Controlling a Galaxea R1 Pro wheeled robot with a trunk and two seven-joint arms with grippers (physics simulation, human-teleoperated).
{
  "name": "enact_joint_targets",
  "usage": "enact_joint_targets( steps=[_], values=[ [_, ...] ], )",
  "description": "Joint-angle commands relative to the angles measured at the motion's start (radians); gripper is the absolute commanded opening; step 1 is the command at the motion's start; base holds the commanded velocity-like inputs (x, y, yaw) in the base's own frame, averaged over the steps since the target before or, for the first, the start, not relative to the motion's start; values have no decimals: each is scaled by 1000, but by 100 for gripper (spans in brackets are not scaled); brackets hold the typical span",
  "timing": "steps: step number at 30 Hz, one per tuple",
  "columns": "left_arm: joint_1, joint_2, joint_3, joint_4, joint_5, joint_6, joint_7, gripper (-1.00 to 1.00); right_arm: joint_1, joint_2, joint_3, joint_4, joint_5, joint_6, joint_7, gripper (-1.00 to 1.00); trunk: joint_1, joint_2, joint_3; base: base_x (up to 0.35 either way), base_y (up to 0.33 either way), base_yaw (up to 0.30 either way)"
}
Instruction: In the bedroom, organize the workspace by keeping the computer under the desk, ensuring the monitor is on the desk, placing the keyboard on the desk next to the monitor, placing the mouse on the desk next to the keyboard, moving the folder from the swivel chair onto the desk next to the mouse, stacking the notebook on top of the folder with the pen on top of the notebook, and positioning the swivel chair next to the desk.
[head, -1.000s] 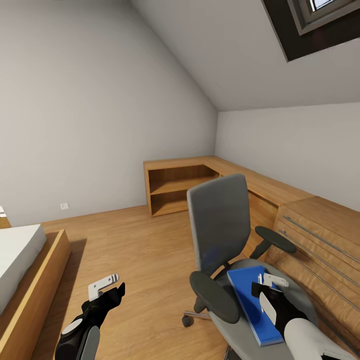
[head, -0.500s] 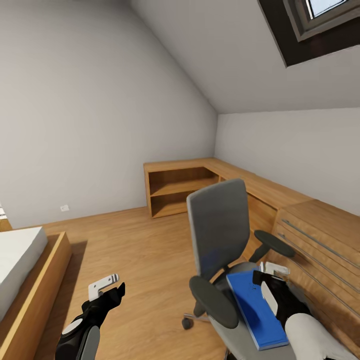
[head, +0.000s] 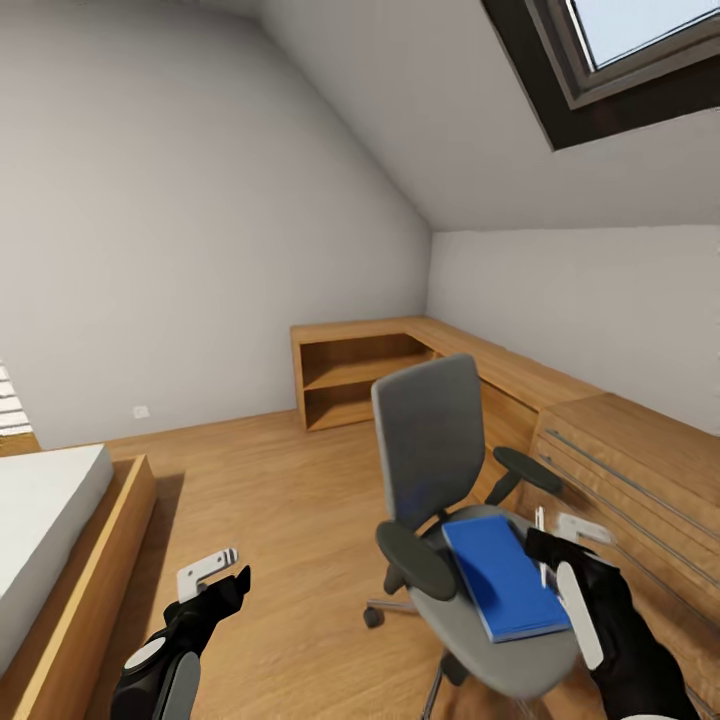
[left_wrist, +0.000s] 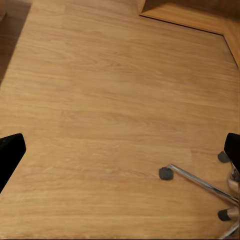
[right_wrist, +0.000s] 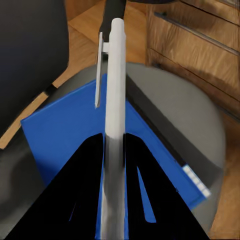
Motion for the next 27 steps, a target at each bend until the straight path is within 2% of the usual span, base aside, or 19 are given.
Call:
enact_joint_targets(
  steps=[1,4,10,16,17,20,24,25,27],
  values=[
    [-1,-1,0,-1,10,4,7,100,15,0,1,-39,-26,25,-6,-100,-5,7,2,-340,0,0],
    [-1,-1,0,0,10,4,7,100,77,1,0,-184,-83,111,-8,-100,-16,28,12,-341,-37,0],
    [-1,-1,0,1,9,4,7,100,107,4,-1,-260,-119,160,-9,-100,-39,70,30,-342,-99,0],
    [-1,-2,-3,1,-1,2,7,100,113,20,-13,-285,-126,170,-10,-100,-62,112,49,-321,-116,0],
    [-1,-2,-6,0,-19,2,7,100,115,39,-36,-311,-128,174,-10,-100,-66,119,52,-147,-52,0],
    [-1,-2,-6,0,-28,2,7,100,116,59,-55,-327,-129,175,-11,-100,-77,140,62,-96,-34,0],
    [-1,-2,-8,-2,-35,2,7,100,117,81,-81,-340,-129,178,-11,-100,-93,168,74,-43,-15,0],
    [4,-2,-21,-4,-38,1,7,100,117,90,-96,-345,-129,183,-11,-100,-97,175,77,-3,-1,0],
    [5,-2,-25,-5,-38,1,7,100,117,91,-97,-346,-129,183,-11,-100,-104,189,84,-2,-1,-2]
  ],
)
